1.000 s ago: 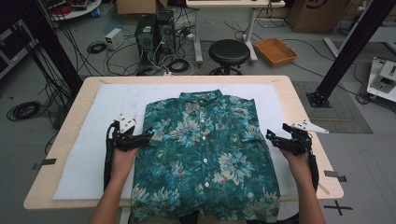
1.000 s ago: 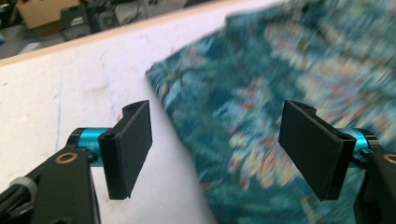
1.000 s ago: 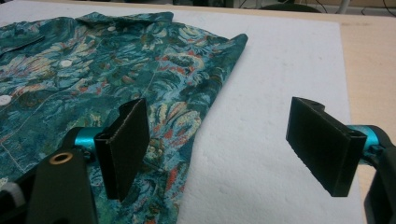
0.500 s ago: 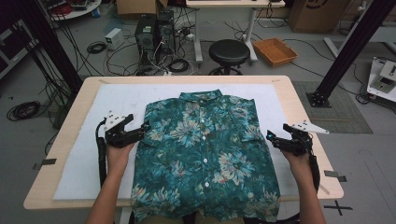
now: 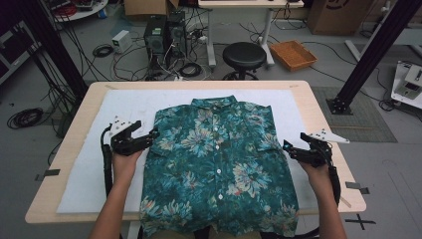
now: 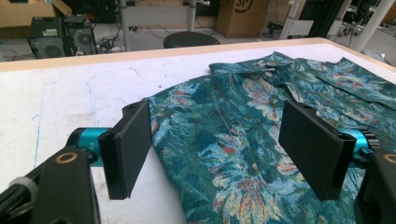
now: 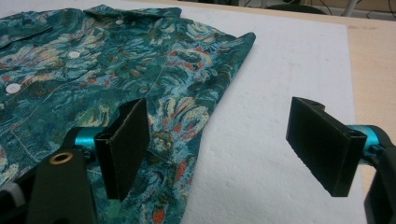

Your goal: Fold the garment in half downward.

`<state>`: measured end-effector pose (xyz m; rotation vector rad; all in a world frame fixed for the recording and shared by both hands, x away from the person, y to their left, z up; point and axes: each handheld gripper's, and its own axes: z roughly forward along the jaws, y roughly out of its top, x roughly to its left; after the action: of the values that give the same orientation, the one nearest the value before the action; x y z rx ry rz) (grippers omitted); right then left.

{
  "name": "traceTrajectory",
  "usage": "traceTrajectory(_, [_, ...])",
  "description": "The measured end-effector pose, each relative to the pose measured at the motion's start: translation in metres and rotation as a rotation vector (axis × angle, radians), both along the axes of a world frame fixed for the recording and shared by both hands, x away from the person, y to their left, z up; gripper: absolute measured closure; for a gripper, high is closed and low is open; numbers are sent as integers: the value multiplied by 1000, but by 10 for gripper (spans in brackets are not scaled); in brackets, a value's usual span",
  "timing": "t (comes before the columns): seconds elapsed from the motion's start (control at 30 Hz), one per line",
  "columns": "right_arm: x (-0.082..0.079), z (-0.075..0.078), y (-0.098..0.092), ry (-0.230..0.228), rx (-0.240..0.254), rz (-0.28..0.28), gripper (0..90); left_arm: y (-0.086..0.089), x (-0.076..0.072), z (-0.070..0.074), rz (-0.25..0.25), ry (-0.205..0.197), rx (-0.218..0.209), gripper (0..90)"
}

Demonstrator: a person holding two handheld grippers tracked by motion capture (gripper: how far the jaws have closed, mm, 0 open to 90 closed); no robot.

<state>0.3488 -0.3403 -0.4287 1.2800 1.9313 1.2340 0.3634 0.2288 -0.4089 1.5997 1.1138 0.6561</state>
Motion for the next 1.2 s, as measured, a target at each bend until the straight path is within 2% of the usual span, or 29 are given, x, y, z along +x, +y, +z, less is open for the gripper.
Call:
traceTrajectory(0.33, [1, 0, 5, 6, 1, 12, 219, 4, 15, 3, 21, 39, 7, 258])
traceTrajectory(0.43, [2, -1, 7, 5, -7, 21, 219, 6, 21, 5, 14, 43, 2, 258])
traceTrajectory(0.47, [2, -1, 8, 6, -9, 25, 219, 6, 24, 6, 8, 49, -3, 262])
traceTrajectory(0.67, [4, -1, 9, 11, 0, 27, 219, 3, 50, 16, 7, 84, 38, 264])
traceTrajectory(0.73, [4, -1, 9, 11, 0, 27, 219, 1, 59, 18, -10, 97, 35, 266])
traceTrajectory(0.8, [3, -1, 10, 10, 3, 30, 219, -2, 66, 18, -31, 80, 17, 266])
traceTrajectory(0.83, [2, -1, 10, 9, 3, 30, 219, -5, 70, 17, -29, 91, 20, 266])
traceTrajectory(0.93, [2, 0, 10, 9, 11, 32, 219, -13, 83, 14, -17, 124, 74, 271])
traceTrajectory(0.97, [2, -1, 10, 10, 10, 31, 219, -15, 86, 12, -8, 119, 84, 286])
traceTrajectory(1.03, [3, -1, 11, 11, 12, 37, 218, -14, 93, 4, 15, 118, 77, 336])
traceTrajectory(1.13, [3, -1, 12, 12, 14, 42, 218, -8, 105, -13, 70, 178, 97, 354])
traceTrajectory(1.17, [3, -1, 12, 12, 14, 42, 218, -8, 105, -13, 70, 178, 97, 370])
traceTrajectory(1.2, [4, -1, 12, 12, 13, 44, 218, -5, 111, -23, 96, 214, 105, 370])
